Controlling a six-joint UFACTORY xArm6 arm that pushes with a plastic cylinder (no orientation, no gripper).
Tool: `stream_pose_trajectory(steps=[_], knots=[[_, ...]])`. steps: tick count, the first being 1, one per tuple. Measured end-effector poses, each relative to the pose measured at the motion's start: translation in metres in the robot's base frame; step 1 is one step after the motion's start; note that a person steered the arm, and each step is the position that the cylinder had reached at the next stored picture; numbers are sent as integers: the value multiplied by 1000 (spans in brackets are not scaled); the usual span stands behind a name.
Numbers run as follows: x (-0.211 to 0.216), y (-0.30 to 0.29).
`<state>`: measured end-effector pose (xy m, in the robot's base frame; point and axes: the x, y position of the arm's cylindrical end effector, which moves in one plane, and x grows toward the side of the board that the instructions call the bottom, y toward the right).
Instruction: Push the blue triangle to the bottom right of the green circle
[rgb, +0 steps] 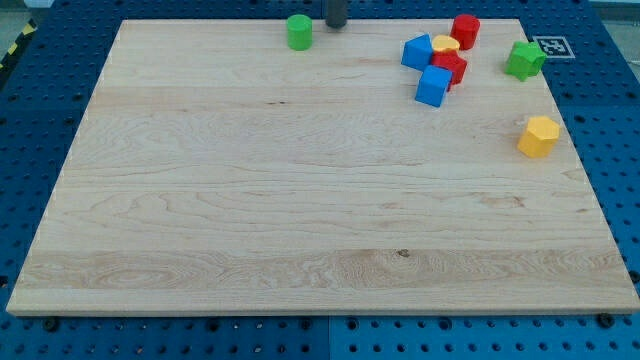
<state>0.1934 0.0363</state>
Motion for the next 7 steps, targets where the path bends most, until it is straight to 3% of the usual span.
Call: stream_pose_trajectory(steps=[3, 6, 7], knots=[[-1, 80], [0, 199], [5, 198]])
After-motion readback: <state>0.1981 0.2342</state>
